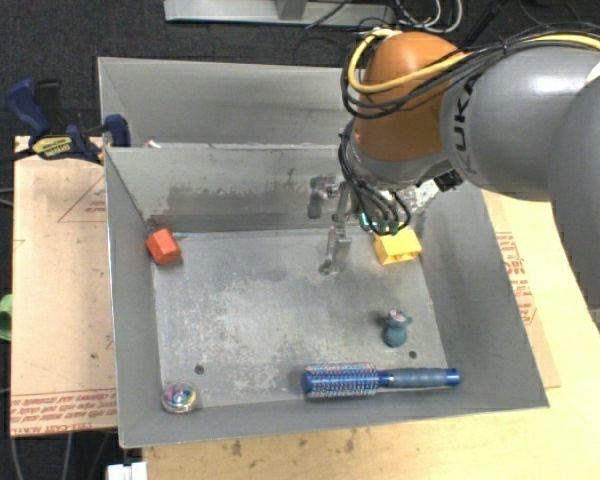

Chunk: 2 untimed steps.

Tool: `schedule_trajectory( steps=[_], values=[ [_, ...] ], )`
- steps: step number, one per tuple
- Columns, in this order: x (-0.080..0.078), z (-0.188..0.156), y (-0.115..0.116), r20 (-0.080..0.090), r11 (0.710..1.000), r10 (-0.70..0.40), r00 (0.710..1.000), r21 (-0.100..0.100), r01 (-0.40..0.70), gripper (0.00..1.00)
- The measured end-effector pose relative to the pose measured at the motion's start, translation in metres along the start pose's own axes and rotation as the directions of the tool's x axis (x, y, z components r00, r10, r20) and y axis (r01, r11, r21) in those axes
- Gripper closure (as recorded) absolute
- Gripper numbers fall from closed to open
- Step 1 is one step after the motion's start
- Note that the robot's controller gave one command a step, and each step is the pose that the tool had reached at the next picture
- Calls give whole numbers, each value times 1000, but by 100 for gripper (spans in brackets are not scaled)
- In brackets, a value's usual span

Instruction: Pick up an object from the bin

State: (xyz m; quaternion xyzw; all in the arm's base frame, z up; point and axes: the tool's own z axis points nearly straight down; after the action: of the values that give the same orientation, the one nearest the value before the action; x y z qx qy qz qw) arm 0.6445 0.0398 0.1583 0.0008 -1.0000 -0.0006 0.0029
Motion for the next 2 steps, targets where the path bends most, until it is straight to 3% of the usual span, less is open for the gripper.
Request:
schedule_trajectory(
  steps=[1,2],
  values=[
    [22,43,-108,4,981,-194,981,4,194,0],
    [32,1,-181,10,923,-386,923,8,386,0]
  ],
)
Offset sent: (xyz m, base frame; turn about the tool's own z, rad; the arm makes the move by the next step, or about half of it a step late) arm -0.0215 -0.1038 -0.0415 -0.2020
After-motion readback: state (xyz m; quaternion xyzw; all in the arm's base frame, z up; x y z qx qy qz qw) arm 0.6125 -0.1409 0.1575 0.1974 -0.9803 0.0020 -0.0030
